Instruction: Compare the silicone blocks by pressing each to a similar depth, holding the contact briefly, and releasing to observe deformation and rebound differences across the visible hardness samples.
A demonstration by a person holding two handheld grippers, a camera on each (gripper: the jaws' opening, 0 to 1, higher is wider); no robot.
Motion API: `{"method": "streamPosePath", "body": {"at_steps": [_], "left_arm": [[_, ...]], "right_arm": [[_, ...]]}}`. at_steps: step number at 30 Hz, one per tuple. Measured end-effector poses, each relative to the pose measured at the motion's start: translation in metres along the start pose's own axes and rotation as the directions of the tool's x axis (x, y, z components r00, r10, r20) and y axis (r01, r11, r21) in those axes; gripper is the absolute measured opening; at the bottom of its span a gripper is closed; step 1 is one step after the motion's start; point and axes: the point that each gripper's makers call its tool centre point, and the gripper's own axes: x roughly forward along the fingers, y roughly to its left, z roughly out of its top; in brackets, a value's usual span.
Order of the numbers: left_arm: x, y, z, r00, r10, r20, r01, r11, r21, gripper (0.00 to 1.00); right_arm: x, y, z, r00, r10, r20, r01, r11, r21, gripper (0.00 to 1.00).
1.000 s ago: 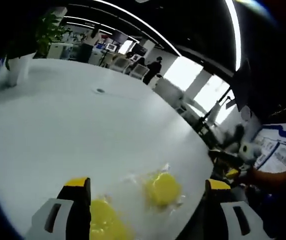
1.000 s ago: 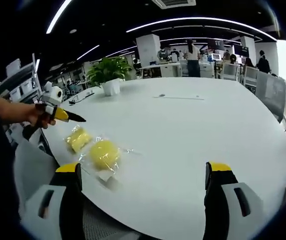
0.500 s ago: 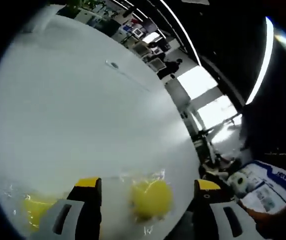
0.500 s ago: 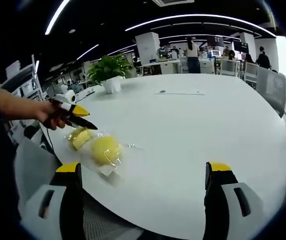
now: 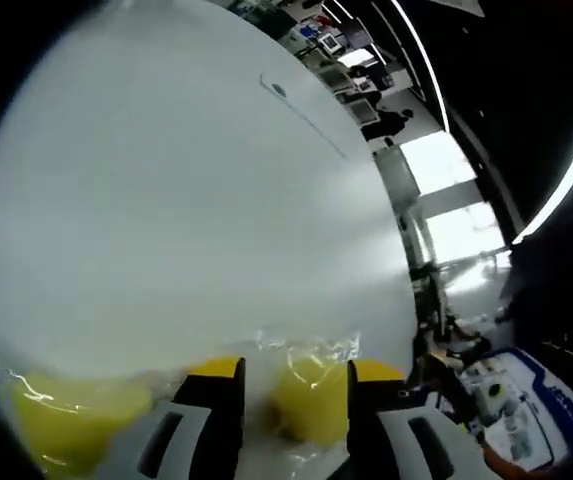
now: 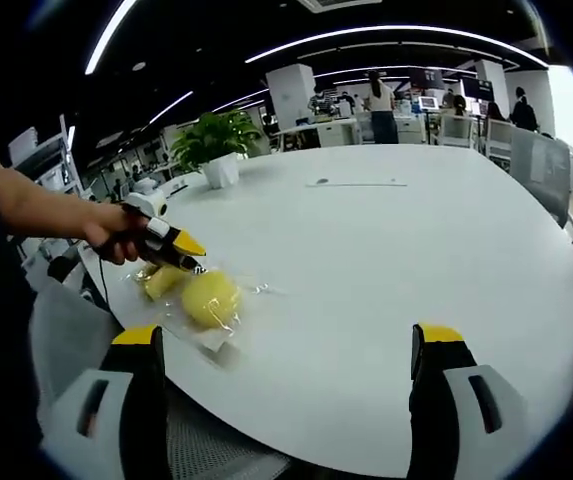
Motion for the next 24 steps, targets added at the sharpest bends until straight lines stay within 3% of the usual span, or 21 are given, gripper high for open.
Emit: {"method": "streamPosePath", "body": {"at_steps": [5, 10, 12, 17, 24], "left_arm": [[0.007, 0.009, -0.007, 0.999, 0.041, -0.025, -0.041, 0.999, 0.033, 0.22], [0.013, 0.005, -0.008, 0.999, 0.022, -0.031, -0.022, 1.000, 0.015, 0.23], [0.013, 0.005, -0.008, 0.999, 0.021, -0.027, -0.020, 0.999, 0.037, 0.20], [0.015, 0.004, -0.004, 1.000, 0.002, -0.017, -0.002, 1.000, 0.001, 0.06], [0.018, 0.003, -0.004, 1.000, 0.004, -0.020, -0.003, 0.998, 0.059, 0.03]], "right_arm": [[0.000, -0.001, 0.005, 1.000, -0.006, 0.017, 0.005, 1.000, 0.016, 0.96], [-0.002, 0.000, -0.001, 1.000, -0.009, 0.019, 0.009, 0.999, 0.037, 0.96], [-0.003, 0.000, -0.007, 1.000, -0.011, 0.007, 0.011, 0.999, 0.036, 0.96], [-0.007, -0.002, -0.009, 1.000, -0.018, 0.010, 0.017, 0.999, 0.050, 0.96], [-0.008, -0.002, -0.007, 1.000, -0.021, 0.007, 0.021, 0.999, 0.047, 0.96]]}}
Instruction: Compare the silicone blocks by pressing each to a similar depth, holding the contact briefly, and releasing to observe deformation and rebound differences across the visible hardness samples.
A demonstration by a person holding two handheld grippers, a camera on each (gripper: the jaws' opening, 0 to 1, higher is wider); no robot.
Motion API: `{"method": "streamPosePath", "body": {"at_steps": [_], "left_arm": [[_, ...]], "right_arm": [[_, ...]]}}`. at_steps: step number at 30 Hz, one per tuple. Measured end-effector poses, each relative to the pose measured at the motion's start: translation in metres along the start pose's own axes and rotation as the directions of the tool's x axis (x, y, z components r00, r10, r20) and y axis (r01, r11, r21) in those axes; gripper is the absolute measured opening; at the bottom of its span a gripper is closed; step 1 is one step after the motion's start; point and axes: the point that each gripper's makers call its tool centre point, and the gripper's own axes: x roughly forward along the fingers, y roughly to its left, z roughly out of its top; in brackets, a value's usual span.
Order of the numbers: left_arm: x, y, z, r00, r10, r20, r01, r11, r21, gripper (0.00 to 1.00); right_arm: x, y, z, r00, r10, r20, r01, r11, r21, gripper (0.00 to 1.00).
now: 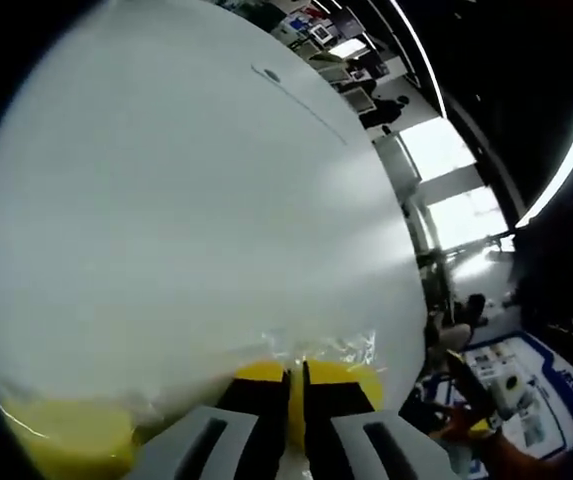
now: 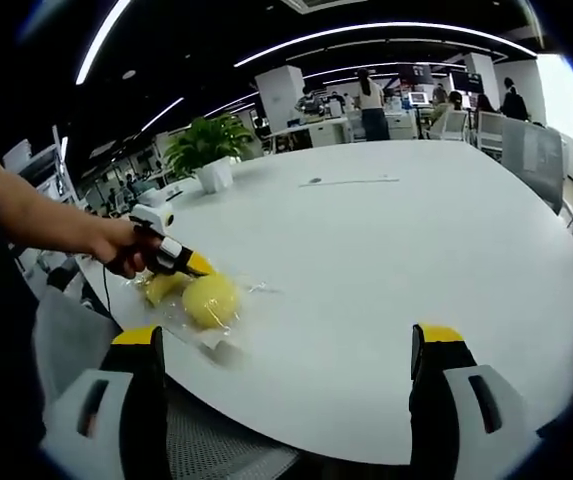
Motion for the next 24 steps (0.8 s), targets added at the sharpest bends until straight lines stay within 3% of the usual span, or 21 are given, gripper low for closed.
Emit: {"method": "streamPosePath", "body": {"at_steps": [4, 7, 13, 19, 24], "left_arm": [[0.0000, 0.0016, 0.0007, 0.999, 0.031, -0.009, -0.030, 0.996, 0.084, 0.00], [0.0002, 0.0006, 0.0011, 0.999, 0.039, -0.005, -0.039, 0.998, 0.051, 0.00], [0.0013, 0.0029, -0.0002, 0.999, 0.046, 0.008, -0.046, 0.996, 0.077, 0.00], [0.0006, 0.0042, -0.0007, 0.999, 0.040, 0.021, -0.041, 0.999, 0.025, 0.00], [0.0010, 0.0044, -0.0009, 0.998, 0.049, 0.035, -0.050, 0.998, 0.037, 0.00]], "right_arm": [[-0.0004, -0.0011, 0.0016, 1.000, -0.002, 0.000, 0.002, 1.000, 0.000, 0.96], [0.0001, -0.0007, 0.0008, 1.000, 0.002, -0.006, -0.002, 1.000, -0.007, 0.96], [0.0026, -0.0003, 0.0025, 1.000, 0.002, -0.004, -0.002, 1.000, -0.005, 0.96], [0.0049, 0.0053, 0.0031, 1.000, 0.016, -0.012, -0.016, 1.000, -0.018, 0.96], [0.0034, 0.0034, 0.0030, 1.000, 0.011, -0.014, -0.011, 1.000, -0.018, 0.96]]}}
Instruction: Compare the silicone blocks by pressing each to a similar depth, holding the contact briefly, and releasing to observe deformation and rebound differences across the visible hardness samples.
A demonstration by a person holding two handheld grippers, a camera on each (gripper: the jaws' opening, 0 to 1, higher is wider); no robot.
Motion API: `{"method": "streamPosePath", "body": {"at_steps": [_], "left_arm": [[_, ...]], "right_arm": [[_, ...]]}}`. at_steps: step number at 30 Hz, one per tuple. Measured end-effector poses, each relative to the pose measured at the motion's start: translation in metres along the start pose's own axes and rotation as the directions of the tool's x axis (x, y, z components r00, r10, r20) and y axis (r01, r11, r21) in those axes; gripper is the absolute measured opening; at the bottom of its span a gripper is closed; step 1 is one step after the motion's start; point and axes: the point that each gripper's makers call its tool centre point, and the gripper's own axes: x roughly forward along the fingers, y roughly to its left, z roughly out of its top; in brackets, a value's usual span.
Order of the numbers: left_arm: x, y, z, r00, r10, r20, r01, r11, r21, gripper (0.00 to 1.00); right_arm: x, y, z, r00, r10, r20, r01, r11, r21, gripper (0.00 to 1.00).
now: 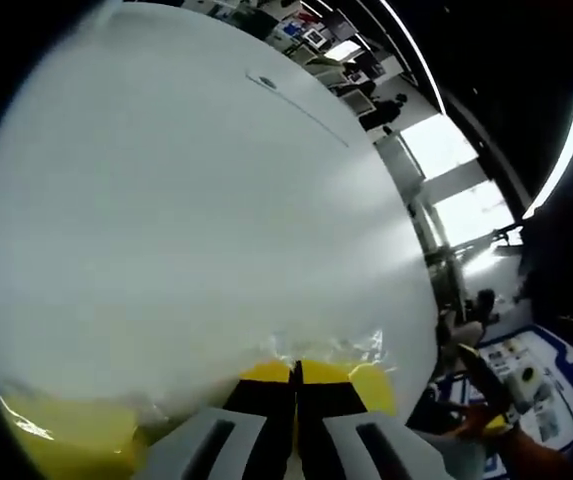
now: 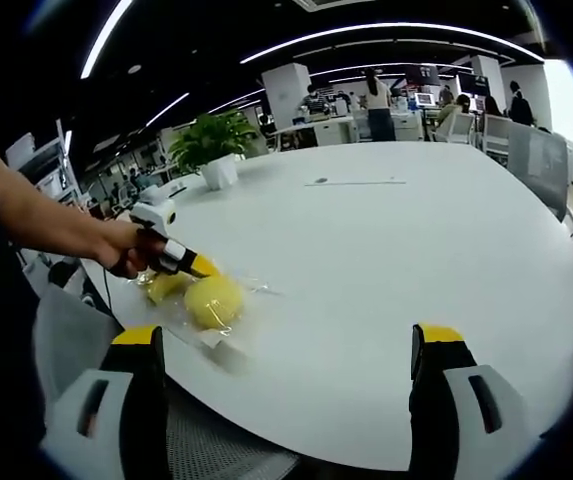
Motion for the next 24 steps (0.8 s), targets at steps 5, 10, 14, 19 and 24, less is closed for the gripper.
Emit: {"method": "streamPosePath", "body": {"at_steps": [5, 10, 14, 19, 24], "left_arm": [[-0.001, 0.000, 0.000, 1.000, 0.004, 0.001, -0.004, 0.999, -0.037, 0.00], [-0.003, -0.019, 0.011, 0.999, -0.016, 0.049, 0.016, 1.000, 0.009, 0.00], [-0.006, -0.028, 0.013, 0.996, -0.059, 0.065, 0.058, 0.998, 0.005, 0.00], [-0.013, -0.046, 0.020, 0.987, -0.129, 0.094, 0.126, 0.991, 0.037, 0.00], [-0.025, -0.068, 0.026, 0.972, -0.202, 0.123, 0.194, 0.978, 0.076, 0.00]], "right_arm": [[-0.001, -0.001, 0.000, 1.000, 0.001, -0.007, -0.001, 1.000, -0.010, 0.96], [-0.002, -0.003, 0.003, 1.000, -0.004, -0.004, 0.004, 1.000, -0.008, 0.96], [-0.001, -0.003, 0.004, 1.000, -0.004, -0.003, 0.004, 1.000, -0.011, 0.96], [0.000, -0.002, 0.005, 1.000, -0.006, 0.007, 0.006, 1.000, -0.005, 0.96], [0.000, -0.001, 0.006, 1.000, -0.005, 0.015, 0.005, 1.000, -0.002, 0.96]]}}
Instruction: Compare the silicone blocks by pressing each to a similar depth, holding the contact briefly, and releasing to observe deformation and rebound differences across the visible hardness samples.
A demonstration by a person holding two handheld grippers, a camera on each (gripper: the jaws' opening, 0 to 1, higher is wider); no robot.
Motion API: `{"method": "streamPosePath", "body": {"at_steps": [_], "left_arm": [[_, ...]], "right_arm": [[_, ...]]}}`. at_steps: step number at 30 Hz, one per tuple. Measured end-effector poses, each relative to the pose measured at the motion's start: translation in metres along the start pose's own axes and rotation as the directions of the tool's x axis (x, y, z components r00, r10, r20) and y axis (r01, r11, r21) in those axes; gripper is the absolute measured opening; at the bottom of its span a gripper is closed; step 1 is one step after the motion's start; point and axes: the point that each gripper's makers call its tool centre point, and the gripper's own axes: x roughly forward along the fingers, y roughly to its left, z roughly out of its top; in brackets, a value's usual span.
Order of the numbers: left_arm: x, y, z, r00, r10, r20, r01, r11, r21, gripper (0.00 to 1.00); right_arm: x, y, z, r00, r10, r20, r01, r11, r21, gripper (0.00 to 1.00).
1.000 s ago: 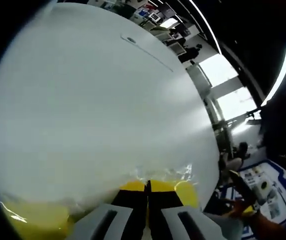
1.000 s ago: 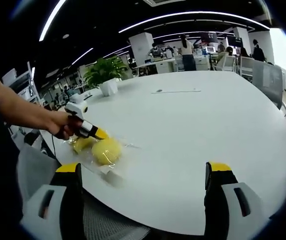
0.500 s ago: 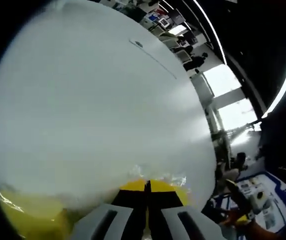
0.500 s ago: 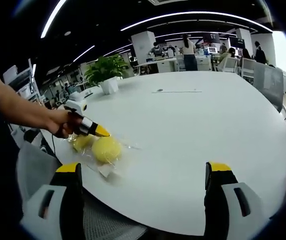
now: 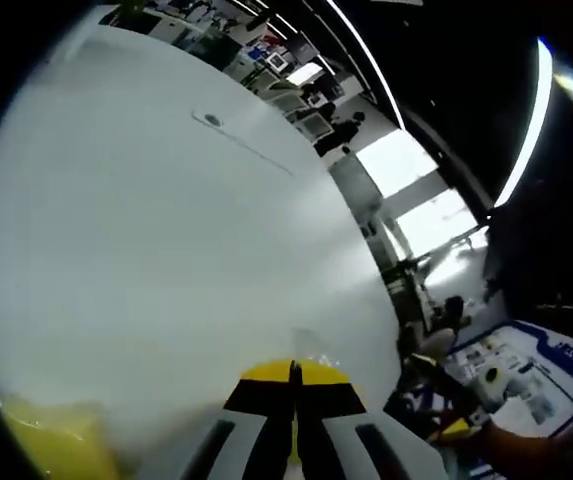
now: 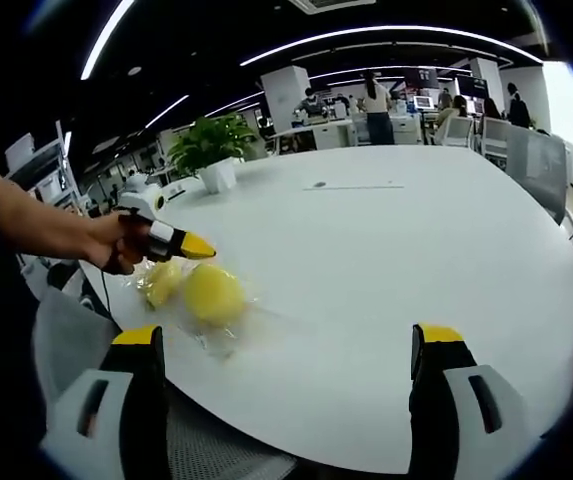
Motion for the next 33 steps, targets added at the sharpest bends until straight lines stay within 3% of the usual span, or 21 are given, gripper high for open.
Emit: {"method": "streamPosePath", "body": {"at_steps": [3, 10, 12, 14, 18, 21, 28, 31, 33], "left_arm": [[-0.005, -0.007, 0.004, 1.000, -0.012, 0.004, 0.012, 1.000, -0.011, 0.00], [-0.012, -0.022, 0.014, 0.999, -0.026, 0.019, 0.024, 0.994, 0.107, 0.00], [-0.015, -0.034, 0.019, 0.999, -0.034, 0.031, 0.027, 0.980, 0.200, 0.00], [-0.016, -0.042, 0.022, 0.999, -0.040, 0.025, 0.033, 0.970, 0.242, 0.00], [-0.021, -0.056, 0.030, 0.999, -0.036, 0.028, 0.023, 0.921, 0.390, 0.00], [-0.028, -0.064, 0.039, 0.998, -0.045, 0.052, 0.022, 0.925, 0.380, 0.00], [-0.044, -0.088, 0.062, 0.991, -0.097, 0.094, 0.047, 0.898, 0.437, 0.00], [-0.048, -0.101, 0.068, 0.989, -0.117, 0.086, 0.061, 0.871, 0.487, 0.00], [-0.052, -0.111, 0.072, 0.988, -0.130, 0.086, 0.068, 0.856, 0.513, 0.00]], "right_arm": [[0.000, 0.000, -0.001, 1.000, 0.001, -0.001, -0.001, 1.000, 0.000, 0.96], [0.003, 0.004, 0.004, 1.000, 0.009, 0.014, -0.009, 1.000, -0.005, 0.96], [0.003, 0.006, 0.008, 1.000, 0.011, 0.025, -0.011, 1.000, -0.008, 0.96], [0.003, 0.006, 0.009, 1.000, 0.012, 0.029, -0.011, 1.000, -0.009, 0.96], [0.003, 0.008, 0.011, 0.999, 0.017, 0.033, -0.016, 1.000, -0.016, 0.96], [-0.002, 0.011, 0.021, 0.998, 0.015, 0.062, -0.012, 0.999, -0.039, 0.87], [-0.002, 0.013, 0.035, 0.994, 0.032, 0.105, -0.030, 0.999, -0.022, 0.95], [-0.003, 0.022, 0.044, 0.986, 0.087, 0.141, -0.091, 0.996, 0.019, 0.96], [-0.003, 0.021, 0.046, 0.987, 0.087, 0.135, -0.090, 0.996, 0.018, 0.97]]}}
